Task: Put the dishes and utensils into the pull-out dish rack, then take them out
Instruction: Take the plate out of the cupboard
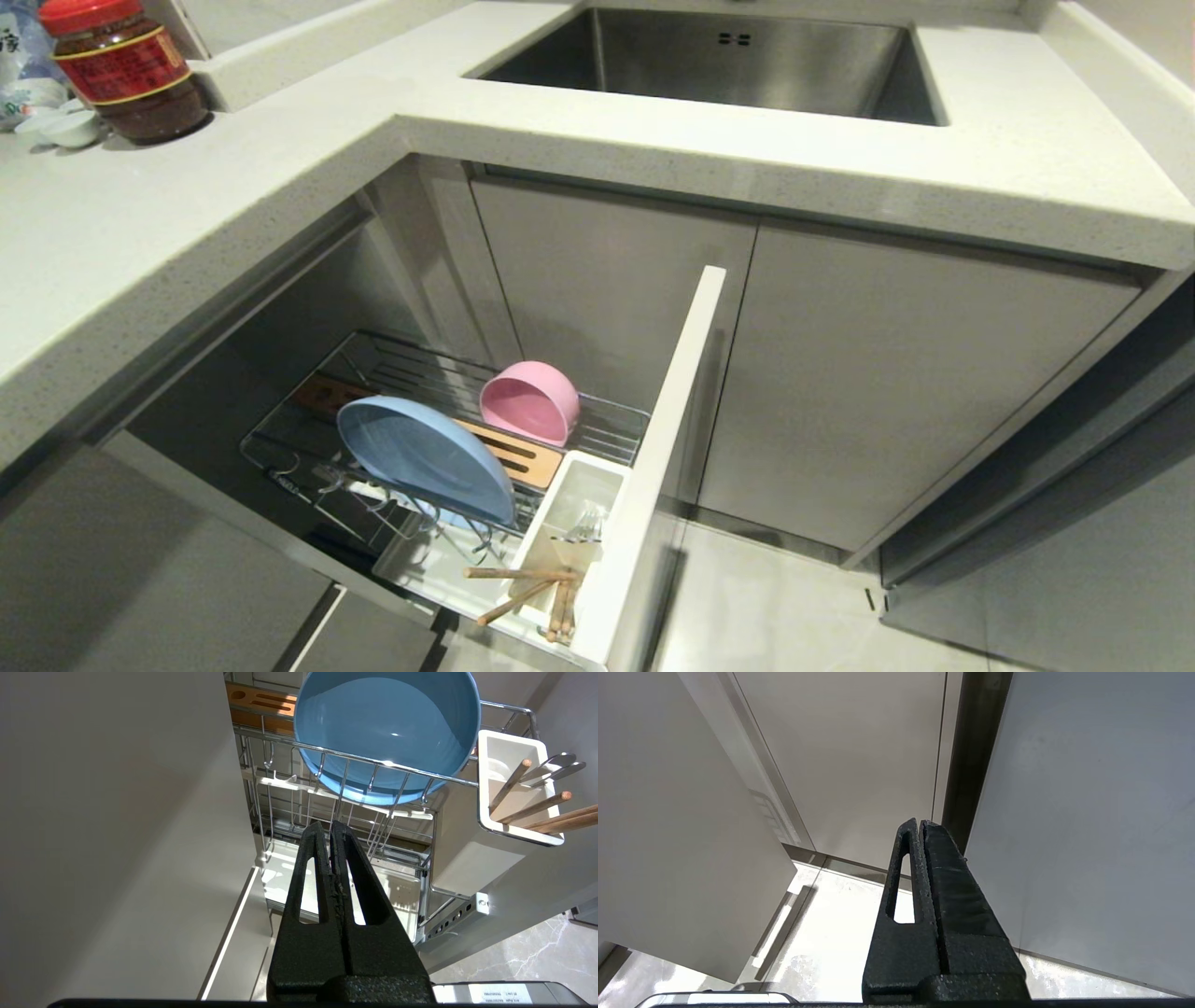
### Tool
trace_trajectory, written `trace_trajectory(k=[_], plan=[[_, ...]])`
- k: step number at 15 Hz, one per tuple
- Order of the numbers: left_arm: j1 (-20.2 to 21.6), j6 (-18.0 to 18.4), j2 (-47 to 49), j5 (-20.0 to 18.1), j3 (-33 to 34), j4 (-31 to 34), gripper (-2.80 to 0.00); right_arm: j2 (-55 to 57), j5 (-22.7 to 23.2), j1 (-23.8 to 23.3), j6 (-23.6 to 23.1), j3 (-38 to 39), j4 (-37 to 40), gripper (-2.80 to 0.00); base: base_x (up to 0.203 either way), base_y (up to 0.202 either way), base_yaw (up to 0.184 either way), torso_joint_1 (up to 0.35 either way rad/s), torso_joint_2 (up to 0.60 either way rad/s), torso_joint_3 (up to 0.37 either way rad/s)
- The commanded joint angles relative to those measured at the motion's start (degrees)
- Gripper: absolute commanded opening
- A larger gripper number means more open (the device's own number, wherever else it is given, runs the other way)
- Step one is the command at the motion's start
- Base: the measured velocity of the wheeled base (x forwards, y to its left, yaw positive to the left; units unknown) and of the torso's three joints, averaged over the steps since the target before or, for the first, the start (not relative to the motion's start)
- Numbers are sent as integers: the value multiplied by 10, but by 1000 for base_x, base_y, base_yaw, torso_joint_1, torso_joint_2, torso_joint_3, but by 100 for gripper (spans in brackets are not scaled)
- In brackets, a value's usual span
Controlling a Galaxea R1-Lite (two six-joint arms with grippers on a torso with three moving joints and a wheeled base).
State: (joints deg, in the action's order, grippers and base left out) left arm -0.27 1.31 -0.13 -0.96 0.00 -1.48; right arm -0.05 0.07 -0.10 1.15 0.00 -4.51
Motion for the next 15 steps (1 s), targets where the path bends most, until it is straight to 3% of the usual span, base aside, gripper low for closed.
trace_trajectory(k=[1,9,11,13,15], plan=[[0,0,1,0,7,0,-280,0,0,0,0,15,-1,-280,0,0,0,0,0,0],[0,5,1,0,7,2,-280,0,0,0,0,15,-1,-280,0,0,0,0,0,0],[0,0,1,-1,-6,-27,-280,0,0,0,0,15,-1,-280,0,0,0,0,0,0],[0,10,1,1,-59,-50,-280,0,0,0,0,15,-1,-280,0,0,0,0,0,0],[3,47,4,1,-171,-18,-280,0,0,0,0,15,-1,-280,0,0,0,0,0,0]])
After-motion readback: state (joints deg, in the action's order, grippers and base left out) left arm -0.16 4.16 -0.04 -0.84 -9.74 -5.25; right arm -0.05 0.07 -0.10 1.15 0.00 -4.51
